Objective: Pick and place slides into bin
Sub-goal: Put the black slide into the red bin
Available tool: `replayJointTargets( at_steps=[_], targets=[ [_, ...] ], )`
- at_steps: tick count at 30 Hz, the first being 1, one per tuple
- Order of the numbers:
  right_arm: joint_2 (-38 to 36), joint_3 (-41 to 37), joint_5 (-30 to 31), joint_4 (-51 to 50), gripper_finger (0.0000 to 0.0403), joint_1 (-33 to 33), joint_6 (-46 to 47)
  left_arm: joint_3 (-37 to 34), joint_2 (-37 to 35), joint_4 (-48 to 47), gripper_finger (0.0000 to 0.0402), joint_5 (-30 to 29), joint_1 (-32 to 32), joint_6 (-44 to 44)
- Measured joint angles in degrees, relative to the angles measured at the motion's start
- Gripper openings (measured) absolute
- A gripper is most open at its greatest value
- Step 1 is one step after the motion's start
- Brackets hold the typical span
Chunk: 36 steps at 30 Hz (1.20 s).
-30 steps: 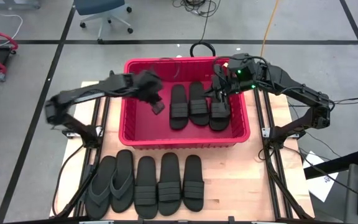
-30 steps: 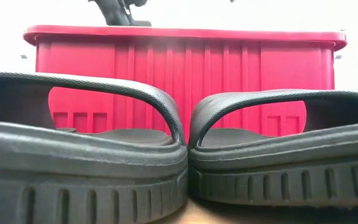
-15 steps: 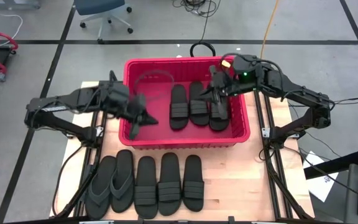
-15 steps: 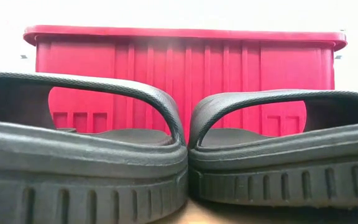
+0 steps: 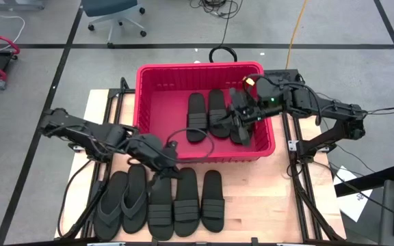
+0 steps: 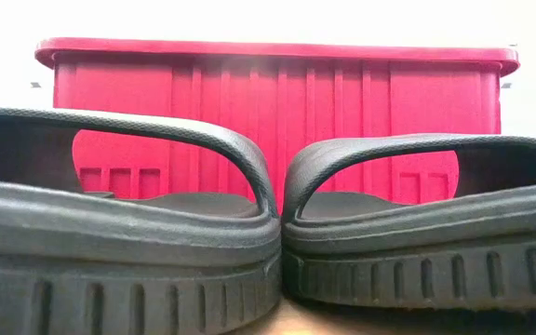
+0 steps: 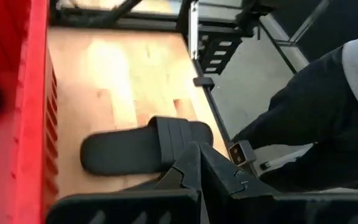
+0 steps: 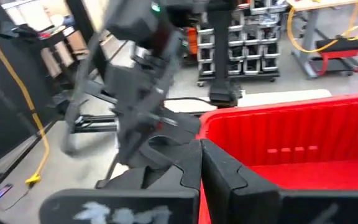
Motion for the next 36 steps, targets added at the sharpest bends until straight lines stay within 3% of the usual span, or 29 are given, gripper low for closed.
replayJointTargets(
  at_steps=[8,12,15,19,23,27,36],
  targets=[
    [-3.38,-0.04,1.24,-4.70,0.0000,5.98,-0.24,-0.02,2.47,4.44,0.0001,-8.20,0.74,-12.15],
    [-6.64,-0.04,1.38,-11.39,0.0000,7.86,-1.29,-0.02,6.69,15.53,0.0011,-8.19,-0.03,-13.85],
    [-9.08,-0.07,1.51,-16.28,0.0000,9.52,-1.28,-0.02,11.27,26.08,0.0033,-2.93,-0.52,-10.89],
    [-13.35,-3.87,1.47,-17.90,0.0004,12.05,-0.59,0.00,15.60,30.33,0.0075,-2.60,-0.89,-12.04],
    [-18.91,-11.38,3.24,-13.68,0.0008,14.53,1.91,-0.02,20.13,26.74,0.0120,-2.17,-0.55,-17.49],
    [-24.76,-20.40,3.22,-5.96,0.0008,16.02,6.51,-0.02,24.38,27.59,0.0158,4.56,-0.47,-20.16],
    [-30.75,-35.72,3.08,4.15,0.0009,18.56,14.96,0.07,29.67,30.24,0.0197,10.52,0.34,-15.37]
  ],
)
